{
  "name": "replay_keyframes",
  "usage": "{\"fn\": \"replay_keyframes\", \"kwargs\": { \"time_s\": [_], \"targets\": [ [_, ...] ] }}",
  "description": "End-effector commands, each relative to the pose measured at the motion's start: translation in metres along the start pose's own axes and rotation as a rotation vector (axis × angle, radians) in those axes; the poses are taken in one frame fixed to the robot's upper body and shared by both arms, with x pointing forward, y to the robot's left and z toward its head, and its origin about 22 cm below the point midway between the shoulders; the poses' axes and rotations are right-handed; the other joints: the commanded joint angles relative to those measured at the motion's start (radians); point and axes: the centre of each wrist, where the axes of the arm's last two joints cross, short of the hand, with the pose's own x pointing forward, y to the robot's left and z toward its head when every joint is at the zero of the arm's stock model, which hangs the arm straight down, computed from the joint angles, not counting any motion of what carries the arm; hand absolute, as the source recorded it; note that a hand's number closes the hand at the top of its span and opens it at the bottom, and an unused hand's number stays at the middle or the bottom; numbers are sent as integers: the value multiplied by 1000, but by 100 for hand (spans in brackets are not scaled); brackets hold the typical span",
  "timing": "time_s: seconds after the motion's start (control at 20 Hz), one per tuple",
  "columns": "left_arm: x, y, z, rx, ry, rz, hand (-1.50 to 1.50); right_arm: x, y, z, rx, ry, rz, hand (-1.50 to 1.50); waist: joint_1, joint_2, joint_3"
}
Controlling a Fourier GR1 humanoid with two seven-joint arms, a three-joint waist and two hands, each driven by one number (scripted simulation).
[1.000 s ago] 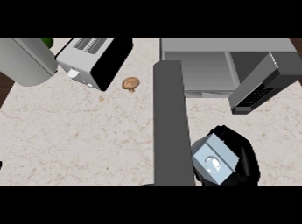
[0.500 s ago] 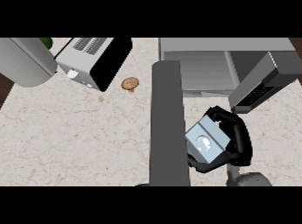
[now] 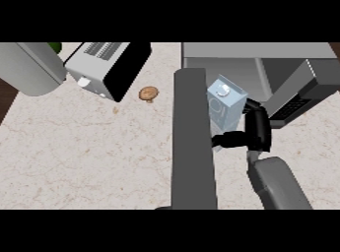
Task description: Pick up the milk, place it into the microwave and close the microwave
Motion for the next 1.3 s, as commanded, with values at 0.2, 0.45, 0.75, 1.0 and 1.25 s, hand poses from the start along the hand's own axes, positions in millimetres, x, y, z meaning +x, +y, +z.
{"fn": "replay_keyframes", "kwargs": {
  "time_s": [0.2, 0.45, 0.75, 1.0, 1.25],
  "targets": [
    [2, 8, -17, 16, 0, -11, -150, -38, 12, -41, -37, 37, -9, 150, 22, 9, -3],
    [-2, 11, -7, -6, 3, 0, -150, -35, 9, -66, -25, -30, 43, 150, 24, 8, -3],
    [-22, 5, -18, -36, 9, 13, -150, -35, 18, -73, -58, -121, 109, 150, 32, 13, -3],
    [-13, 13, -15, -41, 16, 21, -150, -20, 1, -96, -98, -190, 244, 150, 59, 22, -2],
    [-17, 21, -13, -54, 19, 17, -150, -15, 8, -102, -90, -228, 500, 150, 69, 22, -4]
  ]
}}
